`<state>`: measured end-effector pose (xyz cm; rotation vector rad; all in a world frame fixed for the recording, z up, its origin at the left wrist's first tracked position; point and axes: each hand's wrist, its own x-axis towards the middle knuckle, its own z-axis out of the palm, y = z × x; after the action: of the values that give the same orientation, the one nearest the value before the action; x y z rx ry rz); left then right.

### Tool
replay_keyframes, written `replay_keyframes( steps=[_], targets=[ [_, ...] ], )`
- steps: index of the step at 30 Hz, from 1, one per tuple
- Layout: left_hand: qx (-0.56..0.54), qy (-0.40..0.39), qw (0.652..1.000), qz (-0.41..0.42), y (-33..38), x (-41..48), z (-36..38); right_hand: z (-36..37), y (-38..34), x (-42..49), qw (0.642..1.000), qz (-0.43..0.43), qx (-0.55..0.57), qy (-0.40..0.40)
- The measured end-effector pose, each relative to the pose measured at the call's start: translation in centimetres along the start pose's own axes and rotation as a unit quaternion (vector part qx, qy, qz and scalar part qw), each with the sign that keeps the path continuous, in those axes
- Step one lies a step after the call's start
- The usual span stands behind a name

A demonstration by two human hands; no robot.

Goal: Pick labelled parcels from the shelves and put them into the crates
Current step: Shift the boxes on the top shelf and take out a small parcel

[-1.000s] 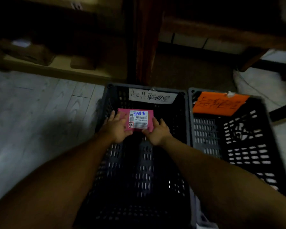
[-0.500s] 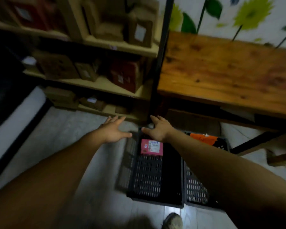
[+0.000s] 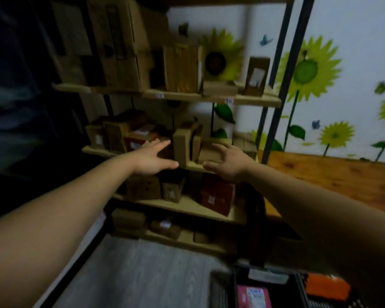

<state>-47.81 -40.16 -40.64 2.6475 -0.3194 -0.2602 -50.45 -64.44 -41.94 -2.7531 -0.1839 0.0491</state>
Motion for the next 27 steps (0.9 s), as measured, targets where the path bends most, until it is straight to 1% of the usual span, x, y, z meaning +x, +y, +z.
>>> replay_keyframes(
  steps=[3, 7, 12, 14, 18, 22, 27],
  targets=[
    [-0.002, 0.030, 0.999, 0.022, 0.7, 0.9, -4.9, -3.7, -3.7, 2.0, 0.998, -0.034, -0.007, 0.043],
    [0.037, 0.075, 0.995, 0.045, 2.3, 2.7, -10.4, -8.1, -6.6, 5.6, 0.993, -0.069, -0.017, 0.092],
    [0.060, 0.180, 0.981, 0.049, 4.4, 6.2, -17.3, -14.4, -9.0, 10.1, 0.977, -0.114, -0.063, 0.171],
    [0.056, 0.207, 0.975, 0.065, 4.9, 7.4, -20.1, -17.1, -10.1, 11.7, 0.969, -0.140, -0.064, 0.195],
    [0.062, 0.282, 0.953, 0.088, 6.0, 10.0, -25.6, -21.7, -12.3, 15.2, 0.943, -0.176, -0.062, 0.274],
    [0.076, 0.340, 0.929, 0.125, 7.4, 13.3, -30.7, -25.6, -13.2, 19.2, 0.920, -0.164, -0.071, 0.350],
    [0.089, 0.395, 0.894, 0.193, 9.5, 18.2, -35.7, -31.0, -12.5, 22.6, 0.893, -0.088, -0.105, 0.428]
  ],
)
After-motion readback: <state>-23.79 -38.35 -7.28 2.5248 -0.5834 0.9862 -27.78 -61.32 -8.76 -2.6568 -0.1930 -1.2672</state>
